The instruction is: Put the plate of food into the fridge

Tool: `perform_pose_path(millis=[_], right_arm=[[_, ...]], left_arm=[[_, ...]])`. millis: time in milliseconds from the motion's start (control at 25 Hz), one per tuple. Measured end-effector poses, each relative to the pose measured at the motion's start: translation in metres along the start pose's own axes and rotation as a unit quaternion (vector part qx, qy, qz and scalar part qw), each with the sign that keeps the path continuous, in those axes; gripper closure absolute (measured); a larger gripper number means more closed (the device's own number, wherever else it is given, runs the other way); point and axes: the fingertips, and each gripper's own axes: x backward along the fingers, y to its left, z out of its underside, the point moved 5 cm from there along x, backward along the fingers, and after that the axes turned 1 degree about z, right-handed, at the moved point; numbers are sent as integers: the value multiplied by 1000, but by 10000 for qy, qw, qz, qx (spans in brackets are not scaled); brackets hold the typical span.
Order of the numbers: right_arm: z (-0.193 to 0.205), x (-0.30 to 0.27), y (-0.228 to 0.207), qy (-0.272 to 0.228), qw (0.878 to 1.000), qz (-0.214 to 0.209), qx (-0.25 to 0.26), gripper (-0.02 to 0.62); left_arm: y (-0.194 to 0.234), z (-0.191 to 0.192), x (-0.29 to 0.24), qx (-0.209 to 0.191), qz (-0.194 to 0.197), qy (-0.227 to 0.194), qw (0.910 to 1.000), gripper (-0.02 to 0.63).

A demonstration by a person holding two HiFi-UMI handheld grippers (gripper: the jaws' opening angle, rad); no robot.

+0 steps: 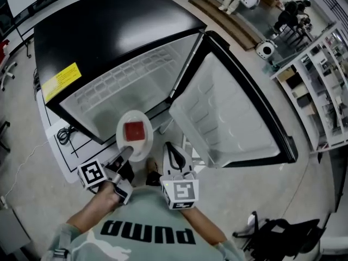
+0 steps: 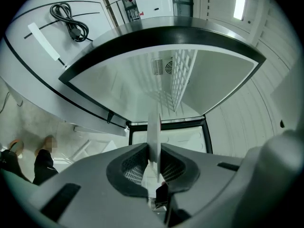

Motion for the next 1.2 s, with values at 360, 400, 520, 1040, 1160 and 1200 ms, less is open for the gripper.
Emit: perform_pose_path(millis=[360, 400, 520, 1040, 1160, 1200], right_arm=[[-1, -37, -32, 87, 9994, -322, 75, 591], [-1, -41, -35, 93, 9992, -377, 88, 591], [-3, -55, -41, 96, 9983, -572, 100, 591], [-10, -97, -51, 120, 9886, -1465, 335, 591], [-11, -105, -52, 161, 9860, -1612, 385, 591], [-11, -108, -52, 163, 9853, -1647, 417, 591]], left_arm=[[13, -18, -49, 74, -149, -387, 9991, 558], [15, -20, -54, 95, -163, -451, 9988, 558], [21, -30, -66, 117, -235, -667, 9974, 558], [52, -63, -96, 251, -660, -1460, 9868, 558], [63, -72, -99, 309, -773, -1610, 9834, 558], [67, -75, -100, 303, -824, -1648, 9824, 558]])
